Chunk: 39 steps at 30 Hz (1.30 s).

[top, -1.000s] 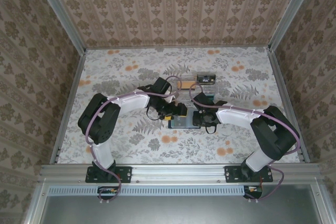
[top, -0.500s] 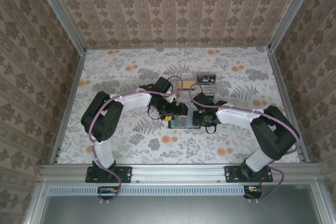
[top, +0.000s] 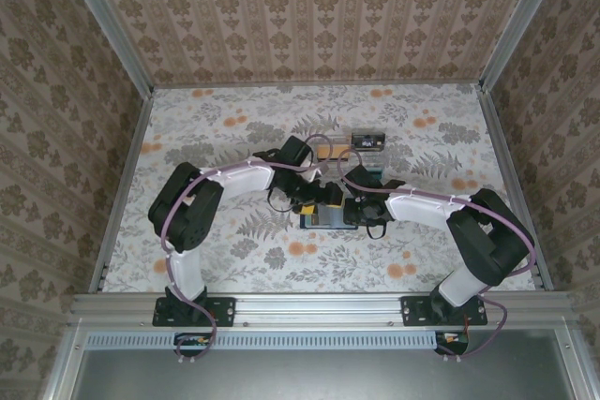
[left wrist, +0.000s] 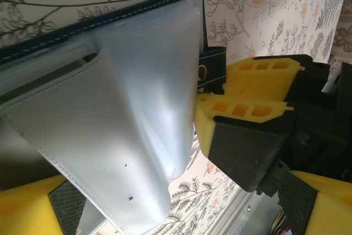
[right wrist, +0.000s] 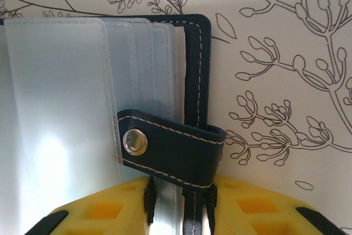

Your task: Take the credit cards out of the card holder

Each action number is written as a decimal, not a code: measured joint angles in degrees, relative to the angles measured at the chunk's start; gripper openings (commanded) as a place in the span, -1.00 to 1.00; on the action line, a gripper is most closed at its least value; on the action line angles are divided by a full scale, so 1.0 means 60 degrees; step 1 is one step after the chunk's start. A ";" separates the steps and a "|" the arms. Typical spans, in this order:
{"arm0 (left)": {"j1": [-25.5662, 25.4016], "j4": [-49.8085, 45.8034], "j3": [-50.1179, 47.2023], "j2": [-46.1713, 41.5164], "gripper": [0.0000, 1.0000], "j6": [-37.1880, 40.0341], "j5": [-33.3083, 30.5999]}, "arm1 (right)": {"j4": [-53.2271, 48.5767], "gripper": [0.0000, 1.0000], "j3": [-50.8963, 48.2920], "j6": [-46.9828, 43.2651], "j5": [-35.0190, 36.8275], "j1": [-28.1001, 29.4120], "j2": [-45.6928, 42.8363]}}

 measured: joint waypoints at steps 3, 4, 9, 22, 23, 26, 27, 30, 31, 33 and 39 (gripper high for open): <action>-0.0040 -0.0004 0.0055 0.0011 0.88 0.0000 0.0069 | 0.0000 -0.31 0.0000 0.0015 0.0000 0.0000 0.0000; -0.0051 -0.0007 0.0102 0.0011 0.88 0.0000 0.0080 | 0.0000 -0.31 0.0000 0.0036 0.0000 0.0000 0.0000; -0.0073 -0.0189 0.0459 0.0022 0.88 0.0011 0.0087 | 0.0098 -0.25 -0.0113 0.0240 0.0066 0.0004 -0.0117; -0.0761 -0.0525 0.2419 0.1224 0.87 0.0277 0.0583 | 0.0109 -0.20 -0.1519 0.0670 0.0678 -0.0233 -0.2342; -0.0816 -0.0546 0.2528 0.1304 0.87 0.0295 0.0670 | 0.0051 -0.20 -0.1585 0.0678 0.0685 -0.0251 -0.2521; -0.0863 -0.0674 0.2769 0.1490 0.84 0.0335 0.0747 | 0.0044 -0.20 -0.1719 0.0681 0.0674 -0.0280 -0.2867; -0.0863 -0.0678 0.2772 0.1504 0.83 0.0335 0.0739 | 0.0058 -0.20 -0.1730 0.0674 0.0645 -0.0280 -0.2922; -0.0790 -0.0692 0.2692 0.1483 0.82 0.0331 0.0659 | 0.0157 -0.20 -0.1734 0.0670 0.0430 -0.0280 -0.2962; -0.0739 -0.0645 0.2565 0.1435 0.82 0.0328 0.0601 | 0.0240 -0.20 -0.1738 0.0670 0.0361 -0.0280 -0.2962; -0.0561 -0.0594 0.2135 0.1220 0.81 0.0321 0.0488 | 0.0423 -0.21 -0.1734 0.0667 0.0197 -0.0262 -0.2962; 0.0237 -0.0619 0.0958 0.0080 0.74 0.0295 0.0120 | 0.0721 -0.29 -0.1249 0.0594 -0.0390 -0.0095 -0.2688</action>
